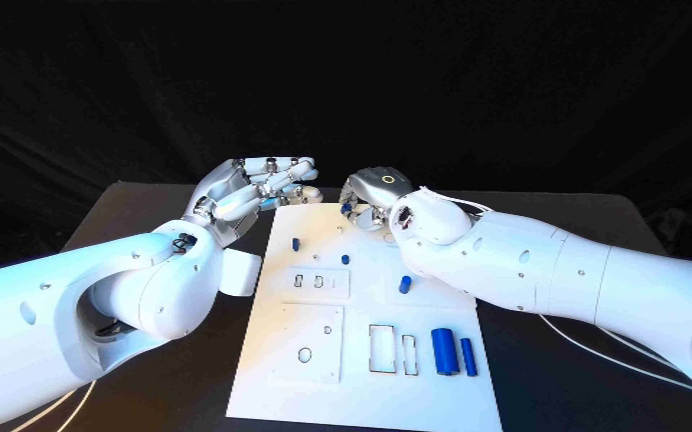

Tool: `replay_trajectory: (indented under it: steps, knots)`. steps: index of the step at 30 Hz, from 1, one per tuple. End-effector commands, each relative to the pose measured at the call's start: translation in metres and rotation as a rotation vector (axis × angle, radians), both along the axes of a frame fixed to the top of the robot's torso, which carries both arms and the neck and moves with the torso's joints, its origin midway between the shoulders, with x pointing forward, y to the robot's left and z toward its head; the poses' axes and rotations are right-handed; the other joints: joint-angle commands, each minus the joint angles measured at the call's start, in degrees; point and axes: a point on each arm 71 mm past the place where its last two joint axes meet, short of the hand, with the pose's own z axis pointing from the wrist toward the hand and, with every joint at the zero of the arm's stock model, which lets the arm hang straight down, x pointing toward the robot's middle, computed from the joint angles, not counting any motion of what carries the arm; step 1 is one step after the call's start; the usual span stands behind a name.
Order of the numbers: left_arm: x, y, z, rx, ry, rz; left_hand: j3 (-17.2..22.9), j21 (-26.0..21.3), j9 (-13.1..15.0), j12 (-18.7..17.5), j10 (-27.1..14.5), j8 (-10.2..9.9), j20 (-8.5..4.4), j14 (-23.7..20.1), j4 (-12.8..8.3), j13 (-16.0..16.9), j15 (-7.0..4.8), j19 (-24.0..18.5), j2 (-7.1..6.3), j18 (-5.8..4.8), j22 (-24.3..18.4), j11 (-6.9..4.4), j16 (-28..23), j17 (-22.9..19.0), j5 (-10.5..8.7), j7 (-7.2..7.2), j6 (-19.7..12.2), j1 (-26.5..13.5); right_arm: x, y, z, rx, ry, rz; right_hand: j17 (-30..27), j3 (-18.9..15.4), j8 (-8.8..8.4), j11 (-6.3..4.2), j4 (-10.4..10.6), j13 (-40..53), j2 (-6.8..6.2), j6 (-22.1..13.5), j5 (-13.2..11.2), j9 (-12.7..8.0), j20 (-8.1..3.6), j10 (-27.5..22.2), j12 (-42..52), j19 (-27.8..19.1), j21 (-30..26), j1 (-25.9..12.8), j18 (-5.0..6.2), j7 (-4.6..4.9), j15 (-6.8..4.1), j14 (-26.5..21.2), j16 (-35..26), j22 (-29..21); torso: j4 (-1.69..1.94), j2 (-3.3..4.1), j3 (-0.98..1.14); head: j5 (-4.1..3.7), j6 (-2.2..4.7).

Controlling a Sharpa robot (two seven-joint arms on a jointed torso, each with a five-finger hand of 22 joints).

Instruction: Assemble the parts on the task board

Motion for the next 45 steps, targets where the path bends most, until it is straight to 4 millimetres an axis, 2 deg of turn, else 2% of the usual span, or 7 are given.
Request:
replay_trajectory:
  steps: [1,22,26,28,32,40,45]
  knots:
    - [-0.001,-0.002,0.002,-0.008,-0.007,-0.019,0.4,-0.2,0.0,-0.1,-0.3,-0.4,-0.08,-0.4,0.0,0.0,0.15,-0.3,0.67,0.66,-0.1,0.00,-0.3,0.0,0.02,0.23,0.0,-0.1,0.000,-0.004,-0.007,-0.028,0.026,-0.016,0.1,0.4,0.39,0.22,0.0,0.1,-0.46,0.1,0.3,0.1,0.31,-0.2,-0.1,0.2,-0.3,-0.2,-0.14,0.11,-0.01,2.3,0.3,0.0,-0.03,0.00,0.01,0.05,0.00]
    - [0.000,-0.002,0.001,-0.005,0.003,-0.025,0.5,-0.5,0.0,-0.1,-0.7,-0.5,0.12,-1.0,-0.2,-0.1,0.35,-0.8,0.63,0.65,-0.3,0.15,-0.7,0.0,0.02,0.33,-0.1,-0.1,0.000,-0.007,-0.008,0.007,0.030,-0.012,0.0,0.2,-0.17,0.44,0.4,0.0,-1.16,-0.6,0.0,0.2,0.48,-0.5,-0.4,-0.1,-0.6,-1.1,-0.05,0.32,0.18,2.2,0.3,-0.3,0.00,0.07,-0.03,0.11,0.11]
    - [0.000,-0.002,0.001,-0.006,0.003,-0.025,0.5,-0.5,0.0,-0.1,-0.7,-0.5,0.12,-1.0,-0.2,-0.1,0.35,-0.8,0.63,0.65,-0.3,0.15,-0.7,0.0,0.02,0.33,-0.1,-0.1,0.000,-0.006,-0.008,0.014,0.031,-0.011,-3.2,-0.4,-1.31,1.49,1.4,-0.9,-2.82,-6.5,-4.0,-1.0,1.16,-3.9,-2.3,-1.7,-3.4,-2.7,0.70,1.40,1.13,1.3,-2.2,-4.0,0.03,0.07,-0.10,0.01,0.24]
    - [0.000,-0.002,0.001,-0.006,0.003,-0.025,0.5,-0.5,0.0,-0.1,-0.7,-0.5,0.12,-1.0,-0.2,-0.1,0.35,-0.8,0.63,0.65,-0.3,0.15,-0.7,0.0,0.02,0.33,-0.1,-0.1,0.000,-0.006,-0.008,0.015,0.031,-0.010,-4.4,-1.2,-1.30,1.76,1.7,-1.2,-3.49,-9.6,-4.1,-1.7,1.44,-5.3,-2.9,-2.4,-4.6,-3.1,1.02,1.57,1.25,1.0,-3.2,-5.5,0.08,0.08,-0.10,-0.03,0.28]
    - [0.000,-0.001,0.001,-0.005,0.003,-0.024,0.5,-0.5,0.0,-0.1,-0.7,-0.6,0.16,-1.1,-0.2,-0.1,0.38,-0.9,0.64,0.65,-0.3,0.17,-0.8,0.0,0.02,0.36,-0.2,-0.1,-0.001,-0.007,-0.007,0.021,0.029,-0.010,-5.0,-2.2,-1.19,1.86,1.9,-1.4,-3.69,-10.7,-4.3,-1.9,1.60,-6.0,-3.1,-2.6,-5.2,-3.3,1.15,1.48,1.33,0.9,-3.7,-6.1,0.15,0.09,-0.05,-0.01,0.31]
    - [0.002,0.002,0.000,-0.006,0.005,-0.015,0.5,-0.5,0.0,-0.1,-0.7,-0.6,0.16,-1.1,-0.2,-0.1,0.38,-0.9,0.64,0.65,-0.3,0.17,-0.8,0.0,0.02,0.36,-0.2,-0.1,-0.010,-0.028,0.002,0.067,0.017,-0.016,-4.7,-2.5,-0.10,1.44,2.2,-1.1,-2.73,-7.9,-2.7,-1.3,1.45,-4.3,-1.8,-2.0,-4.5,-2.5,0.93,1.13,1.00,1.2,-3.5,-5.0,-0.26,-0.10,0.00,0.26,0.54]
    - [0.003,0.004,0.000,-0.006,0.005,-0.011,0.5,-0.6,0.0,-0.1,-0.8,-0.6,0.19,-1.1,-0.2,-0.1,0.40,-0.9,0.63,0.66,-0.3,0.20,-0.8,0.0,0.02,0.39,-0.3,-0.1,-0.021,-0.064,0.014,0.158,0.070,-0.055,-2.1,-2.5,0.42,0.43,3.0,-0.4,-2.38,-5.9,-2.4,-0.9,0.88,1.1,0.7,-0.6,-2.5,-3.0,0.35,0.83,0.32,2.0,-1.4,-2.0,-1.01,-0.52,0.09,0.23,0.73]
